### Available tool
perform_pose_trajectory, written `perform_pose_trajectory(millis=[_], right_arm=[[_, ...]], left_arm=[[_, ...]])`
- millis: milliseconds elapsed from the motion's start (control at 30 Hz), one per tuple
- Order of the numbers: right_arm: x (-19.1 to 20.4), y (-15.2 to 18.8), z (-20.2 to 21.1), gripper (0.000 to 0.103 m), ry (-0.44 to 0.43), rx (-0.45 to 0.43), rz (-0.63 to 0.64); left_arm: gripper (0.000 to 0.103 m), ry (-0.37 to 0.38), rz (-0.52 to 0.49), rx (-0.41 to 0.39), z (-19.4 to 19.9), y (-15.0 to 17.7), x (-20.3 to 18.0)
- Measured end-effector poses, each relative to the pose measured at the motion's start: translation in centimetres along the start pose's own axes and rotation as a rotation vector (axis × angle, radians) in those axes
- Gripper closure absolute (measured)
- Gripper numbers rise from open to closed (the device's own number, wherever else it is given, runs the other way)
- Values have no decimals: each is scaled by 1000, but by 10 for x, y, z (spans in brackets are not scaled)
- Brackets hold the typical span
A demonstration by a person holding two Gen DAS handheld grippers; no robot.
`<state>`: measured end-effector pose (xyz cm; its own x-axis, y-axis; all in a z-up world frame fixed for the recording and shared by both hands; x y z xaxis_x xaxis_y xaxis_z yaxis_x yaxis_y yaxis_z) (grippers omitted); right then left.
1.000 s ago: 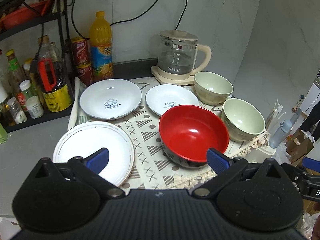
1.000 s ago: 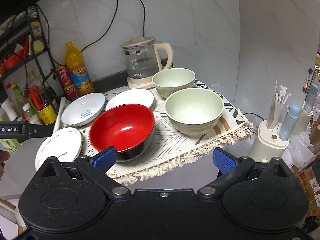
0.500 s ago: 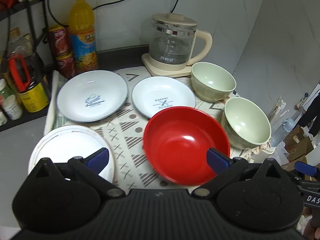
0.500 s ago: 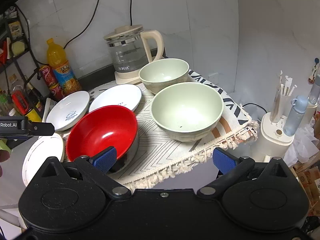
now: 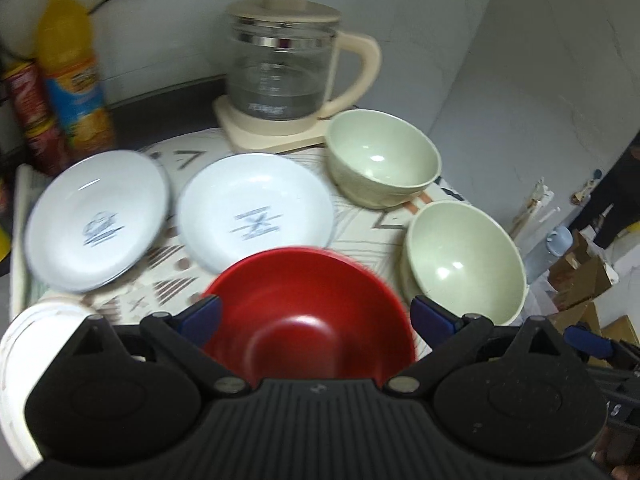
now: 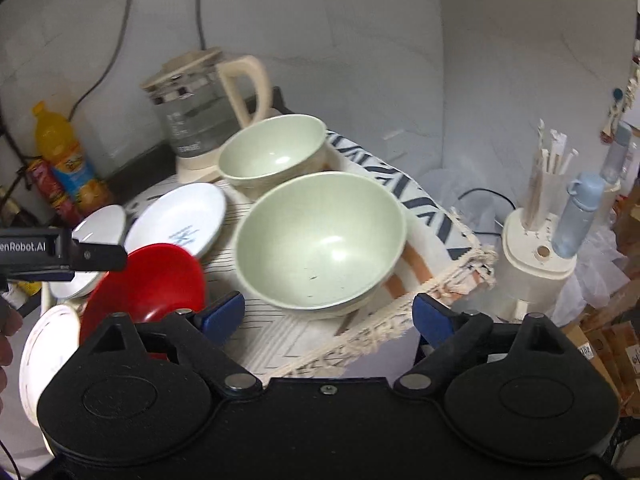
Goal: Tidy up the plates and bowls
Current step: 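Close the right gripper on the rim of the large pale green bowl, then lift the large green bowl and carry it over the red bowl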
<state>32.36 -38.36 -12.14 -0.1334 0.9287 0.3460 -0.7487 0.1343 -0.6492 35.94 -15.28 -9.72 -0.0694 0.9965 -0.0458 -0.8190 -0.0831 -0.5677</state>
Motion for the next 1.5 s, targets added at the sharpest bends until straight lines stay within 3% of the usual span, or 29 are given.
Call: perform_pose_trajectory(millis=[300,433,500,633,733,967,1067,1167,1233,1300,1500], right_arm=[[-32,-10,-18,14,57,26,-89],[-41,-14,-26,21,59,39,-134],[-46,-14,-31,24,54,48,-157],[-55,-15,-42,33,67,77,-198],[-57,-17,-49,34,70,87,-210],[-57,-19,-72,40,76,116,-242],[-60,-17,-83,48,73,150,-273],[-61,-13,-93,64,54,183,-277],[-60,-12,-97,75,36,197,-278],[-57,-12,-100,82,15,199,-277],[-56,-15,-96,83,24,178,-269]], left_arm=[[3,77,-82,-8,-30,-29,-48],[4,97,-104,35,-49,-37,-63],[9,114,-94,67,-58,-38,-68],[22,76,-135,94,-78,-43,-80],[25,87,-137,132,-93,-45,-86],[45,102,-156,212,-124,-42,-95],[57,121,-156,263,-133,-39,-98],[75,122,-153,281,-138,-39,-98],[81,141,-125,309,-142,-39,-96],[84,148,-120,319,-144,-37,-96],[85,139,-138,299,-140,-36,-99]])
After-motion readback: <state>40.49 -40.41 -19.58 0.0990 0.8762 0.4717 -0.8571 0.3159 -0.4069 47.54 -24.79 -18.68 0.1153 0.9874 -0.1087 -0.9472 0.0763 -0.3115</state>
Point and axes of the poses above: each gripper's, at about its wrist camera, not at the fingertips, and z roughly against the way its jaws point, x to its left, y to its underside, the point moved 4 cm from there along -z, roughly the way its jaws point, and after that the axes turned 8 degrees about -y, right-handed, at the moved point
